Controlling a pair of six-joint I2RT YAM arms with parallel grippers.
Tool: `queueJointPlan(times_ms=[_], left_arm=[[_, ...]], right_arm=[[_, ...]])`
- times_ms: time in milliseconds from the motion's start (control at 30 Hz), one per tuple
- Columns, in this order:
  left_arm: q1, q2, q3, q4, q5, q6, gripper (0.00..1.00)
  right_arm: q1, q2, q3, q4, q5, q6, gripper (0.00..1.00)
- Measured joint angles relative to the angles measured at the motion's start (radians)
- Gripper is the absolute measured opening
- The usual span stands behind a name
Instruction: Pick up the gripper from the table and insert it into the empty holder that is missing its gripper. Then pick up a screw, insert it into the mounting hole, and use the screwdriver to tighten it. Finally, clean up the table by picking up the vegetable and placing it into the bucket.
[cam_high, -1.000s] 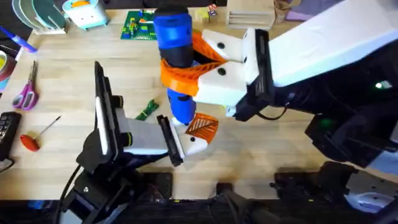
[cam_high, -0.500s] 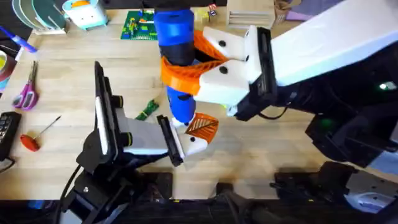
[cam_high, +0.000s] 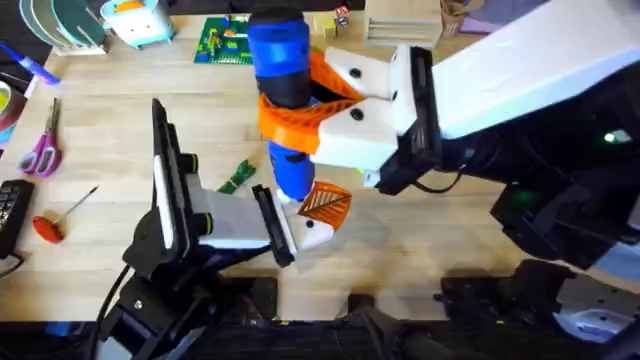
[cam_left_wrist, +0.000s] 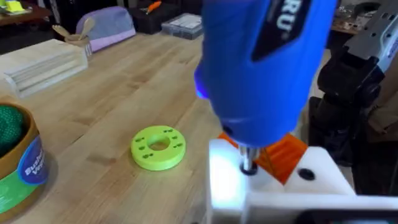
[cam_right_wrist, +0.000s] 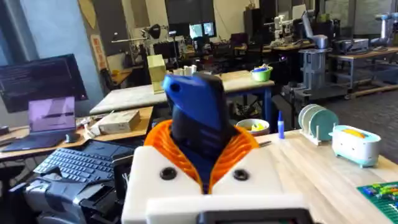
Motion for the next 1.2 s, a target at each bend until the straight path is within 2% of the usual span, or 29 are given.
queueJointPlan(times_ms=[1200], left_arm=[[0.0, 0.0, 0.0, 0.0, 0.0, 0.0, 0.005]], right_arm=[[-0.011, -0.011, 0.002, -0.043, 0.002, 0.024, 0.026]])
